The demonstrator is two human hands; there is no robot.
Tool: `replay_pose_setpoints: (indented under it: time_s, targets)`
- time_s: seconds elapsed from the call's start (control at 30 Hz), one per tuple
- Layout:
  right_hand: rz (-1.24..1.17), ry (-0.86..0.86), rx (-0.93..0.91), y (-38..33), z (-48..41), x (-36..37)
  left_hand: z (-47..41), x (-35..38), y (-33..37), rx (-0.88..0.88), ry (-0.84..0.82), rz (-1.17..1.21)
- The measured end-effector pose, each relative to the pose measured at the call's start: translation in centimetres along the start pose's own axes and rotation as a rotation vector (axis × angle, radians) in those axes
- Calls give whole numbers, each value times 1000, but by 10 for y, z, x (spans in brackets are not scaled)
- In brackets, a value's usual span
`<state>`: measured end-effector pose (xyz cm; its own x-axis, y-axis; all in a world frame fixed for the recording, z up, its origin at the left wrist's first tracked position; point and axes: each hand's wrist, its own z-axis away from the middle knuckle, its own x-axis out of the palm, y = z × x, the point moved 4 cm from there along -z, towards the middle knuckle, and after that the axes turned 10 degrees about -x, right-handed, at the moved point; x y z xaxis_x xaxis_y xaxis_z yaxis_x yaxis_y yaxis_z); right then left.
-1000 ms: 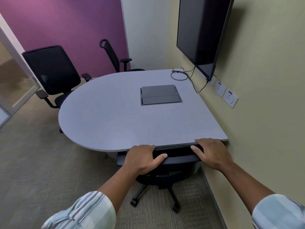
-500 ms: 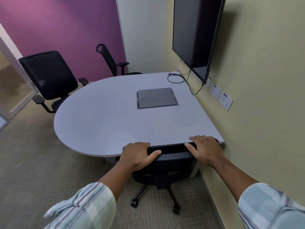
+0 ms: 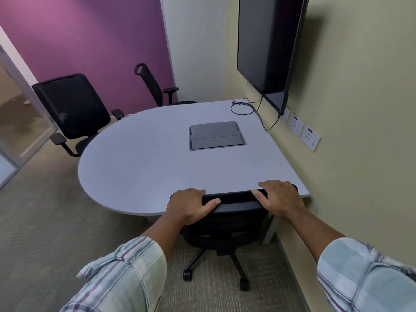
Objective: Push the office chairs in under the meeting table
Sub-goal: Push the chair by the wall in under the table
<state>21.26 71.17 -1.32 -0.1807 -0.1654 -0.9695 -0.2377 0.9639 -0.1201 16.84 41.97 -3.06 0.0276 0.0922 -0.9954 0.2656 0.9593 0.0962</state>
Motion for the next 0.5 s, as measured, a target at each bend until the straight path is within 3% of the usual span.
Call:
replay_pose_setpoints:
  time_s: [0.5]
  targets:
    - [-16, -62, 31, 12, -8, 1, -11, 8, 4, -24, 34, 36]
